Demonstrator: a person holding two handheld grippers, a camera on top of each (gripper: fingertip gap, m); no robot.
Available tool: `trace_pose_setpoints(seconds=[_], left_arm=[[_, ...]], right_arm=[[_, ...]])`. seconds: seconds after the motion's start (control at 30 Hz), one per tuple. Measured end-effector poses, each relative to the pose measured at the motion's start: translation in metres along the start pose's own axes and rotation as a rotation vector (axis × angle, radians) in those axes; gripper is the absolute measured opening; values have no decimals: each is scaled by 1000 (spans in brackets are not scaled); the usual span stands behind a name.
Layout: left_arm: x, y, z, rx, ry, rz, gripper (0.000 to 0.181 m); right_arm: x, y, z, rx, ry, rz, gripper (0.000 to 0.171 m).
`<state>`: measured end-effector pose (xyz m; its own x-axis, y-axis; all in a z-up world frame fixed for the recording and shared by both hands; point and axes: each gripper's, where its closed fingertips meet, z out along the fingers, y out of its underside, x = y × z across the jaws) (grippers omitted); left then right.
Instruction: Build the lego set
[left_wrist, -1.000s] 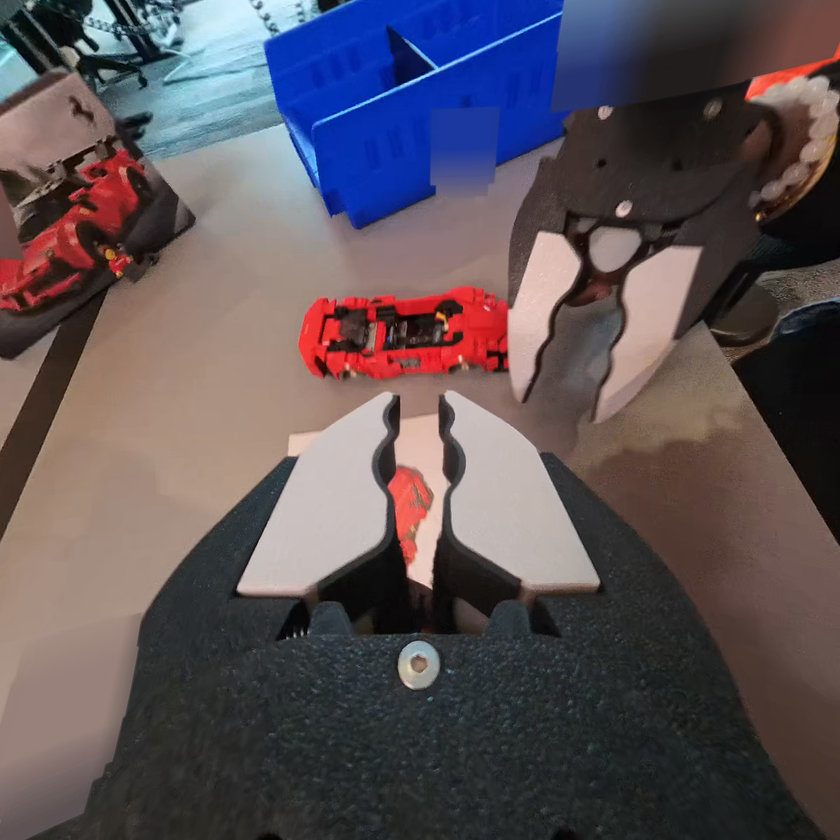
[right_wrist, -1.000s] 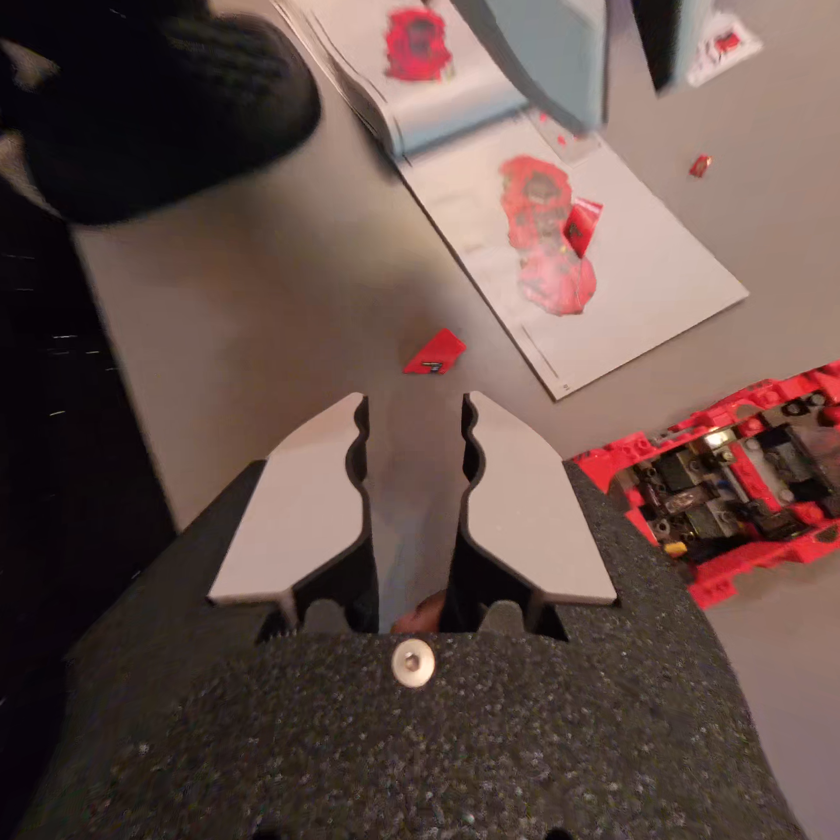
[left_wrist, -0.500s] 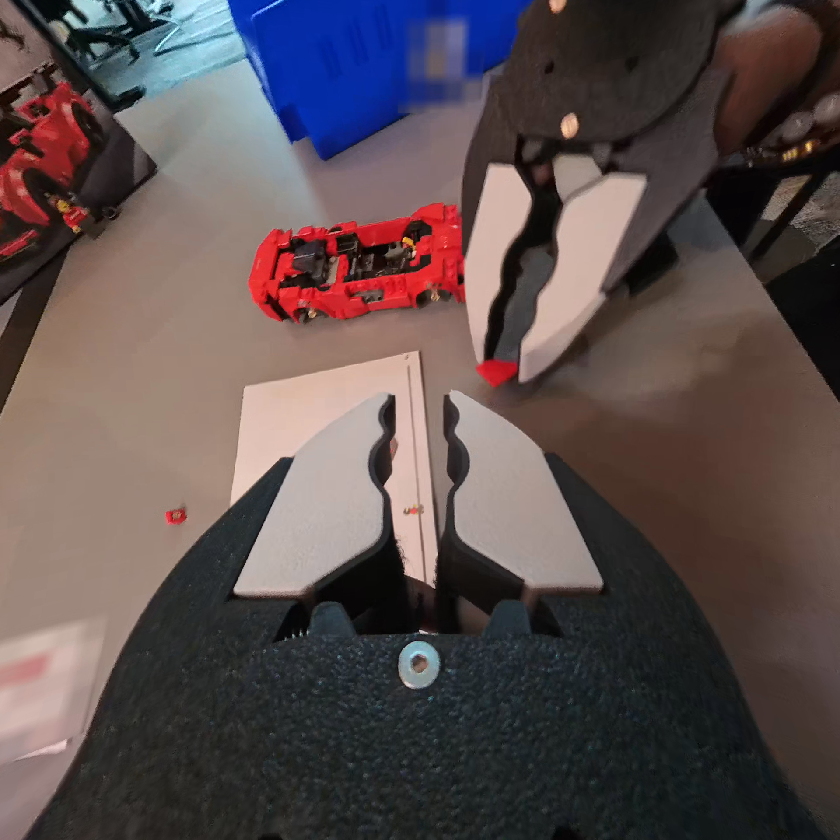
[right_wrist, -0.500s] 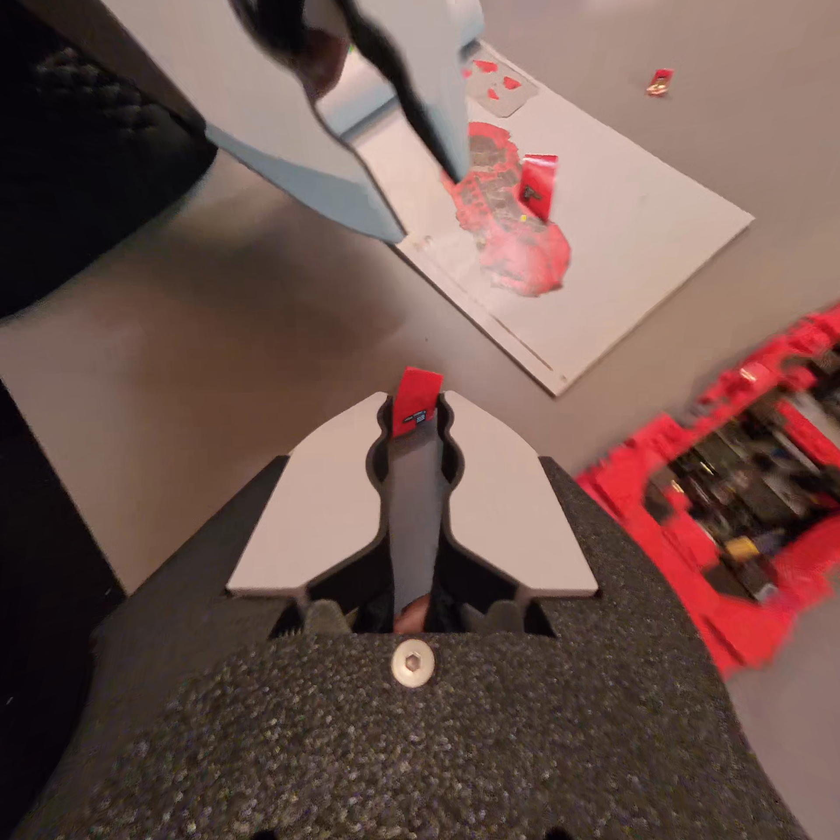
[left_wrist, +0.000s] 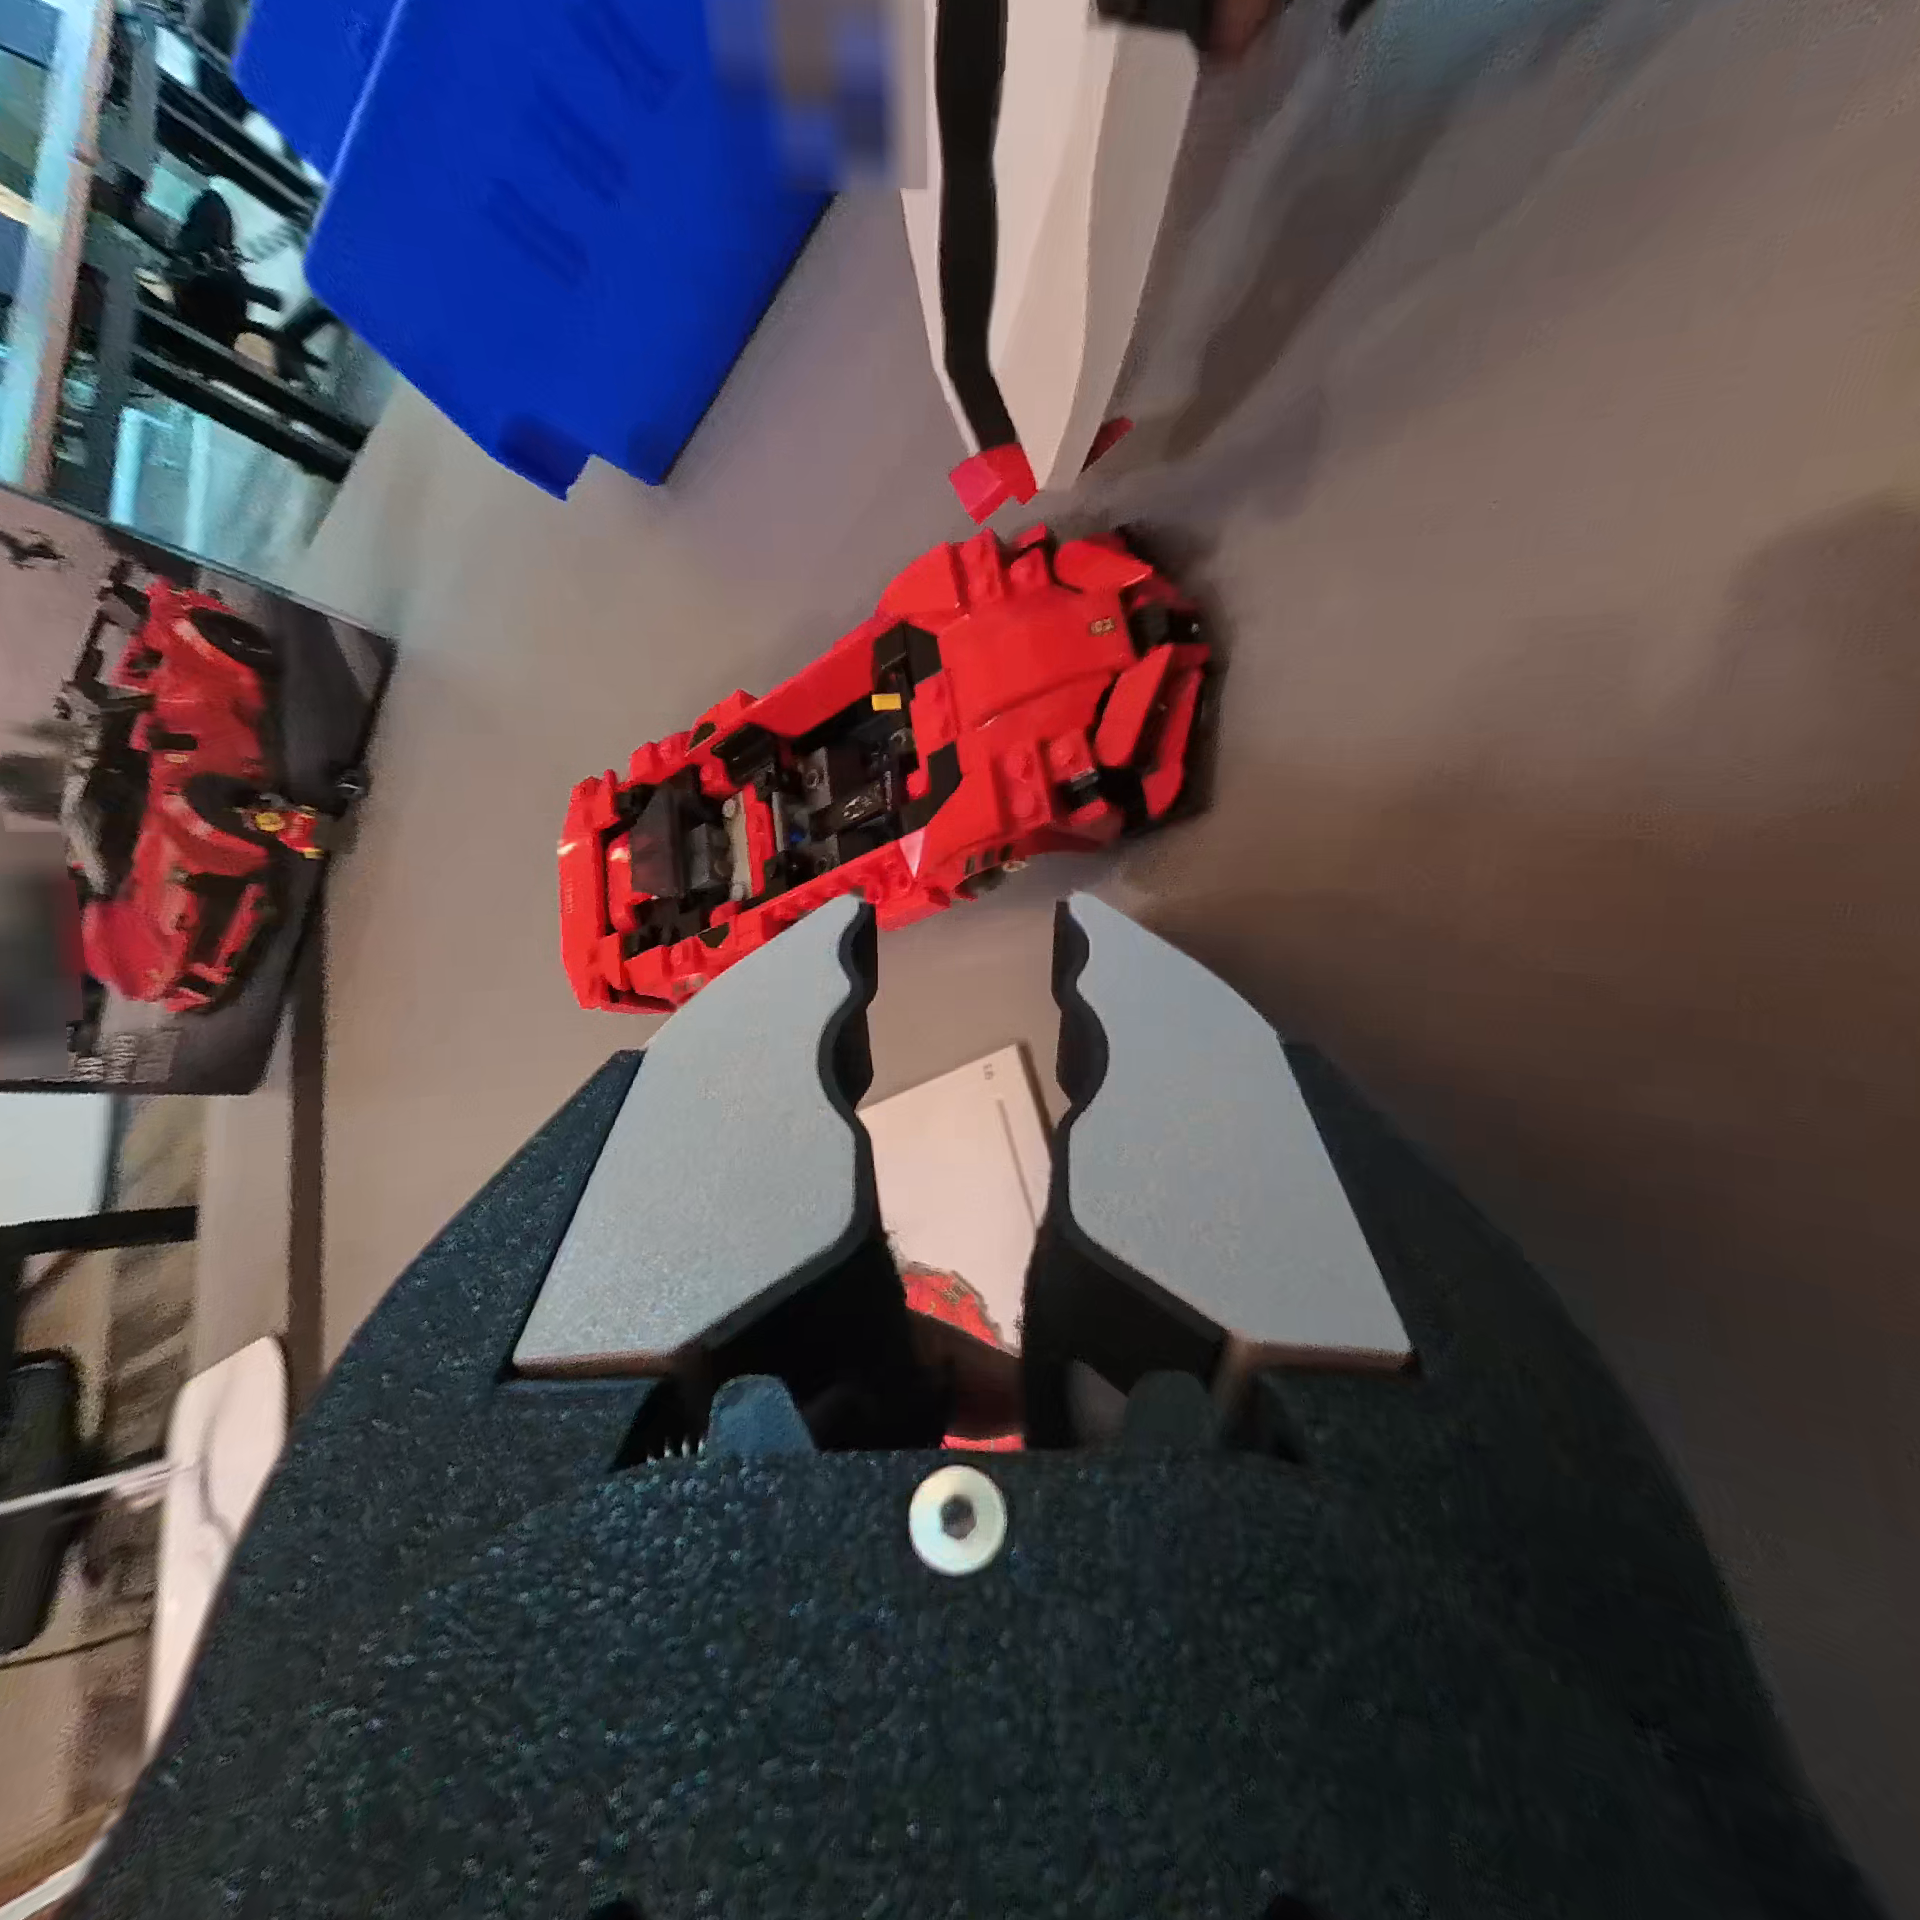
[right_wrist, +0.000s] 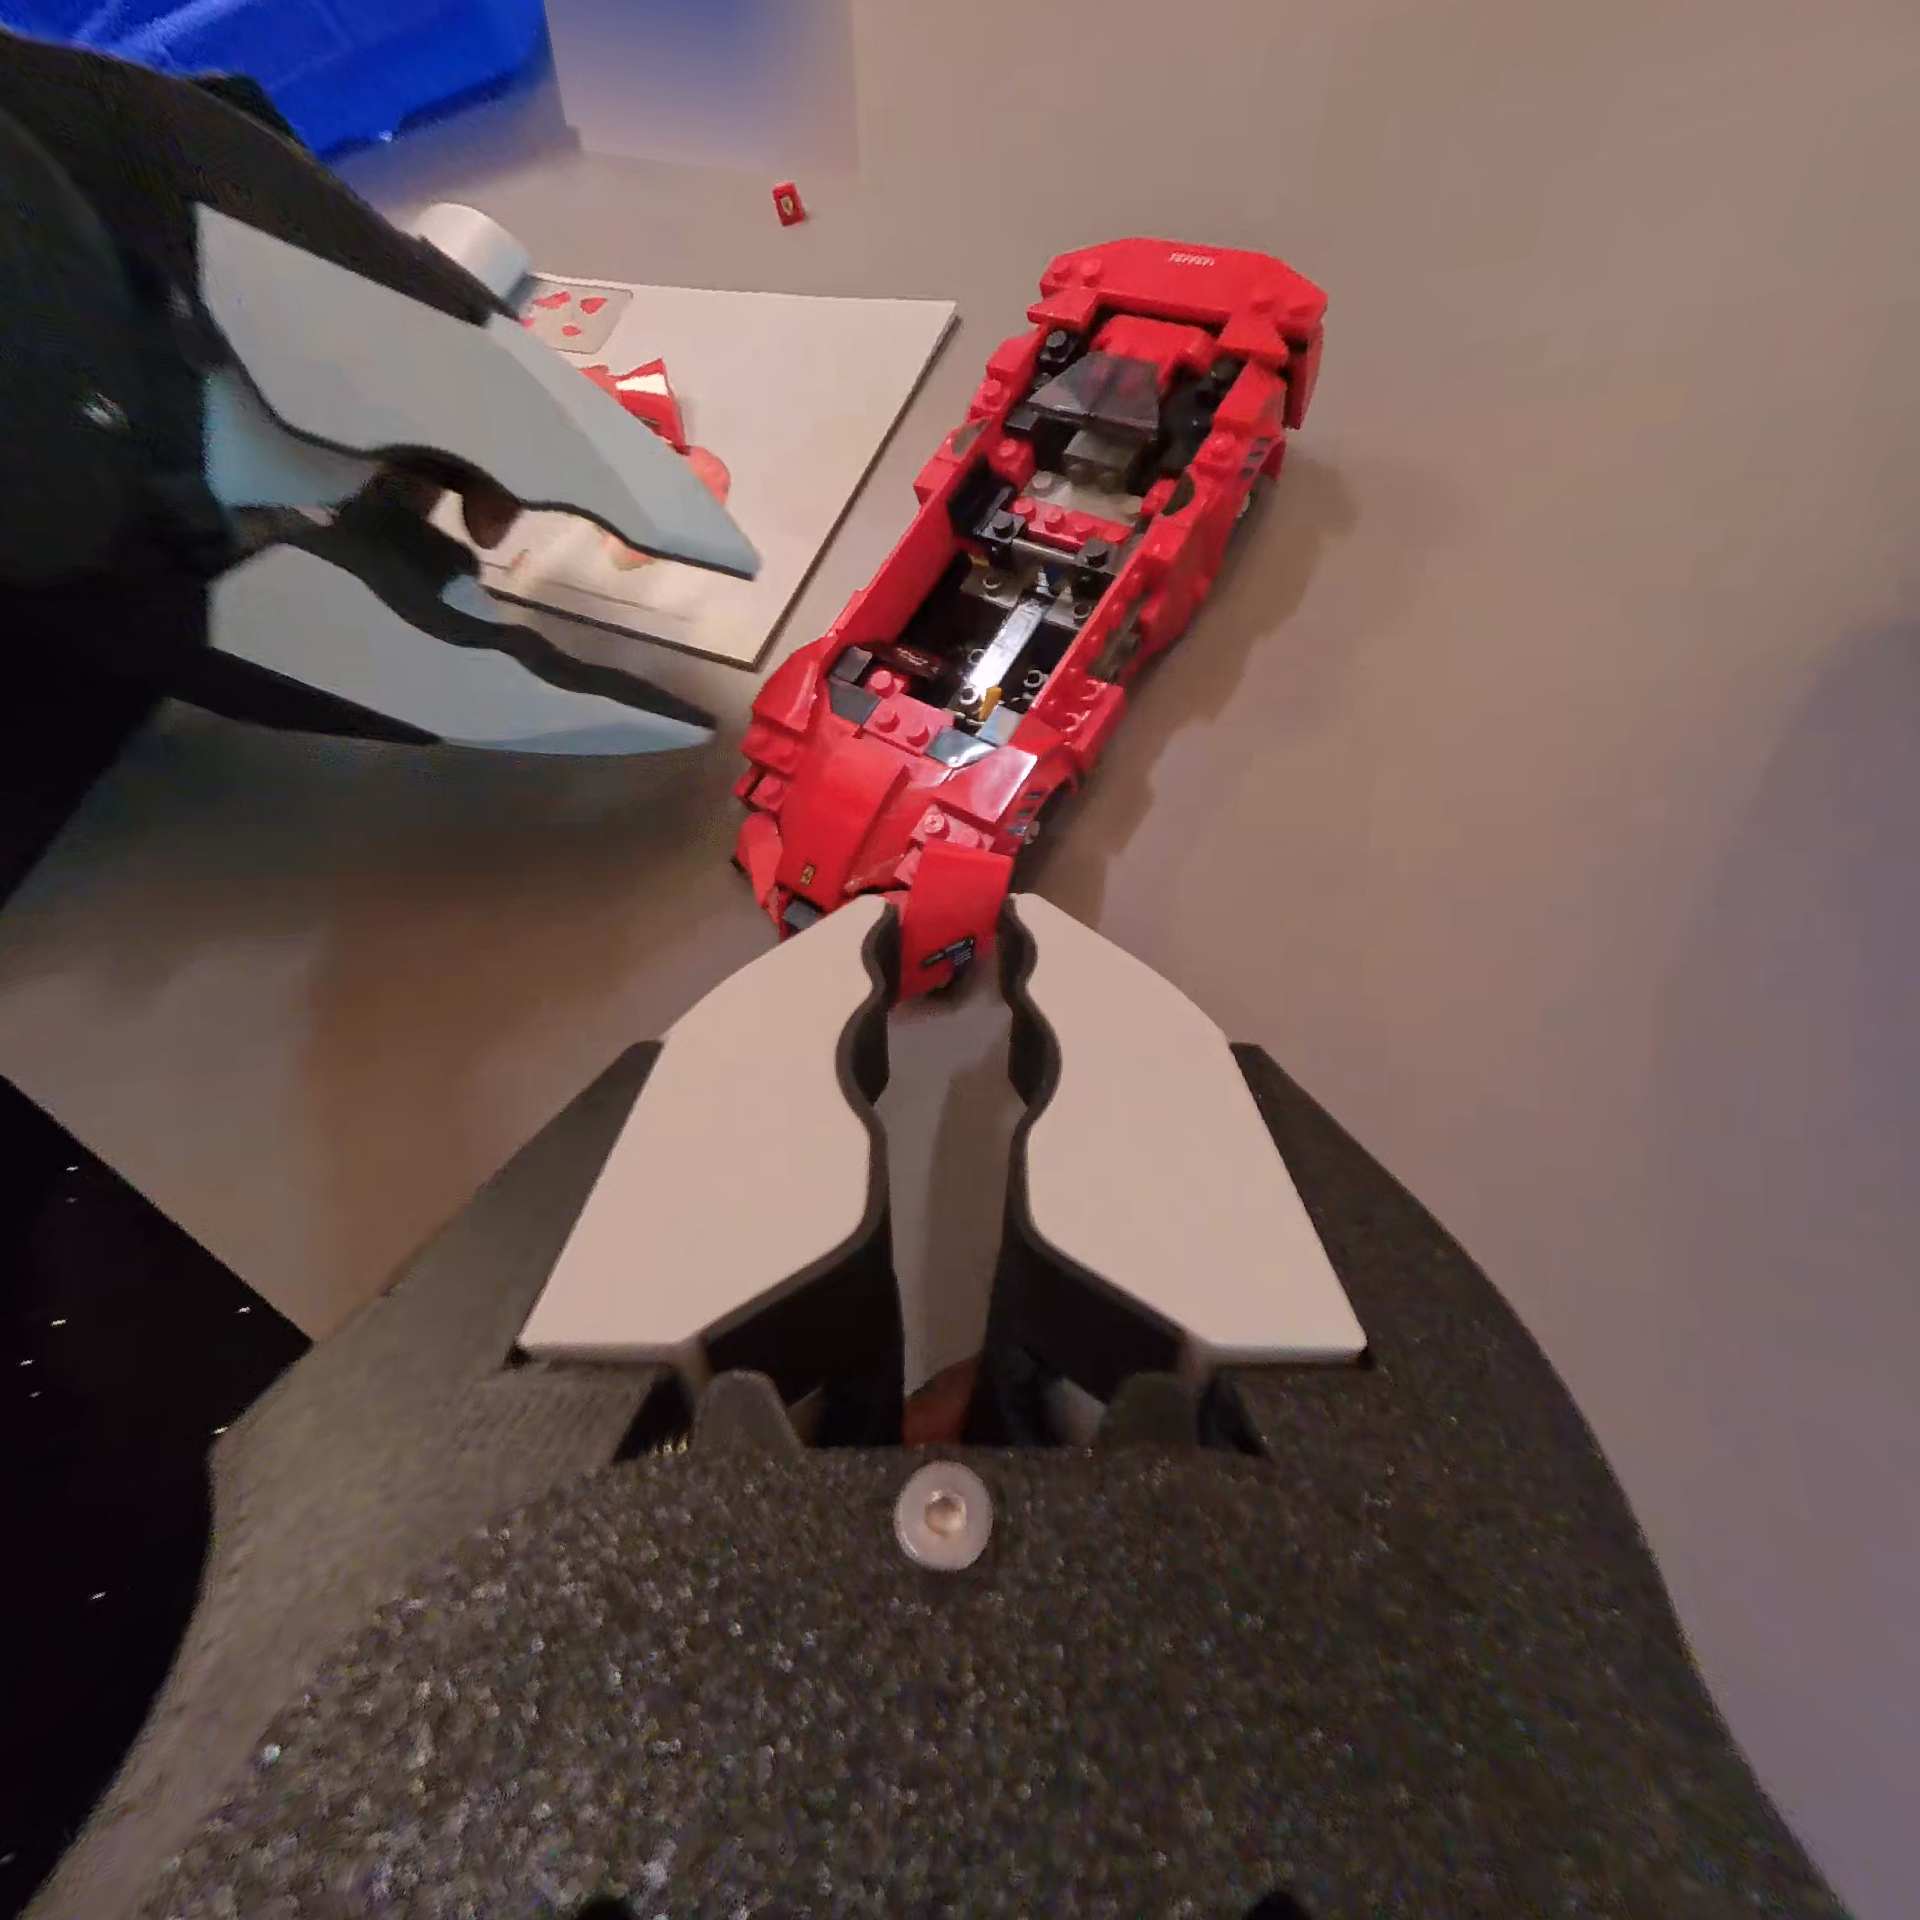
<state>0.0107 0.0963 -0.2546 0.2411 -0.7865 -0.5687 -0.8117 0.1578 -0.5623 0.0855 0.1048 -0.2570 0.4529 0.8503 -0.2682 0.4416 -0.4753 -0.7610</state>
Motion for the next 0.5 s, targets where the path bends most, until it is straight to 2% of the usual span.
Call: trace_pose_setpoints(seconds=[0.17,0.27,0.4,0.5], left_arm=[[-8,-5,9,-6,-150,109,34],[-7,-16,19,4,-192,105,31],[-1,-27,32,0,-170,89,28],[-1,-38,28,65,-88,18,19]], right_arm=[[4,0,-3,-2,-2,10,18],[10,0,-6,-9,13,11,18],[24,2,-13,-41,44,-4,18],[28,-5,-17,-55,30,-26,18]])
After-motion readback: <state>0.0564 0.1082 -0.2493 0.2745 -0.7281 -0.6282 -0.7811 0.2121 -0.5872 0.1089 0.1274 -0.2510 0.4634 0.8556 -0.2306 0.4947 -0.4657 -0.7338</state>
